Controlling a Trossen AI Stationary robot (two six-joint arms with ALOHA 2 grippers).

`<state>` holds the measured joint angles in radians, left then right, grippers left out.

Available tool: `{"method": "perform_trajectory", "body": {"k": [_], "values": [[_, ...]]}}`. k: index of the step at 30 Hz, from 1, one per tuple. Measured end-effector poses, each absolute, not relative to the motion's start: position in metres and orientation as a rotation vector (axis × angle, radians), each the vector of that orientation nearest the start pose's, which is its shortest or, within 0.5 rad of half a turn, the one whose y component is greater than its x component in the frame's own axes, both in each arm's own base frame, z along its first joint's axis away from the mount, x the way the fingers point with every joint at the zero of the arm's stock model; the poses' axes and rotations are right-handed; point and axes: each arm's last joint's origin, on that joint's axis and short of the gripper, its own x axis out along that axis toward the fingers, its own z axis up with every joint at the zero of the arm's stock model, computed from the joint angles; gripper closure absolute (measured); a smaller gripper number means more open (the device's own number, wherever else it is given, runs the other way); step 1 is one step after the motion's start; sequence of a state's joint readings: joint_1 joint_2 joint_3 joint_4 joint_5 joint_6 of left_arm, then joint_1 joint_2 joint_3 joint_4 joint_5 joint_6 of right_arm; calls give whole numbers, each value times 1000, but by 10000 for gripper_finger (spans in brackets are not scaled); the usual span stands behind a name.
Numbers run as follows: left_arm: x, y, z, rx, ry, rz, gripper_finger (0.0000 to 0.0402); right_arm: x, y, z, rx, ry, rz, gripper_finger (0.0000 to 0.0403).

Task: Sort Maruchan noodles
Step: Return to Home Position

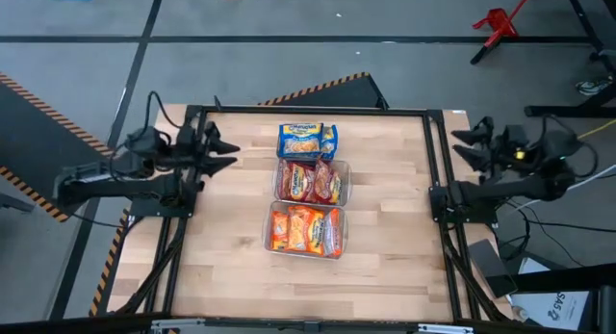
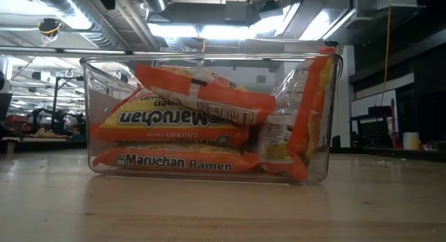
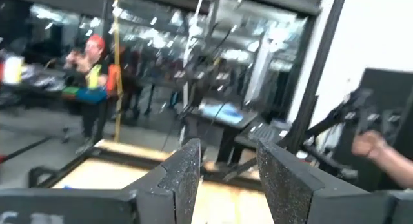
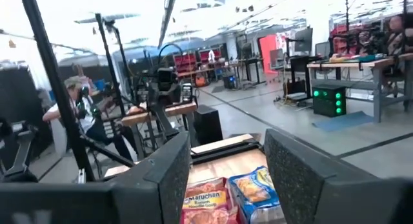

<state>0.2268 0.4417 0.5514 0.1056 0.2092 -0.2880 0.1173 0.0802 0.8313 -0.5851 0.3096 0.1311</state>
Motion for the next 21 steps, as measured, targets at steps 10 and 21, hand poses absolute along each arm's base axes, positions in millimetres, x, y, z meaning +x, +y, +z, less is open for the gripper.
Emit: {"method": "perform_trajectory", "body": {"k": [10,21], "values": [[117,18,252,-335,-342,-162,255,38,-4,295,223,-214,-166,217],[116,17,200,-393,-311,-134,255,71,-1,238,289,-130,-200,217]]}}
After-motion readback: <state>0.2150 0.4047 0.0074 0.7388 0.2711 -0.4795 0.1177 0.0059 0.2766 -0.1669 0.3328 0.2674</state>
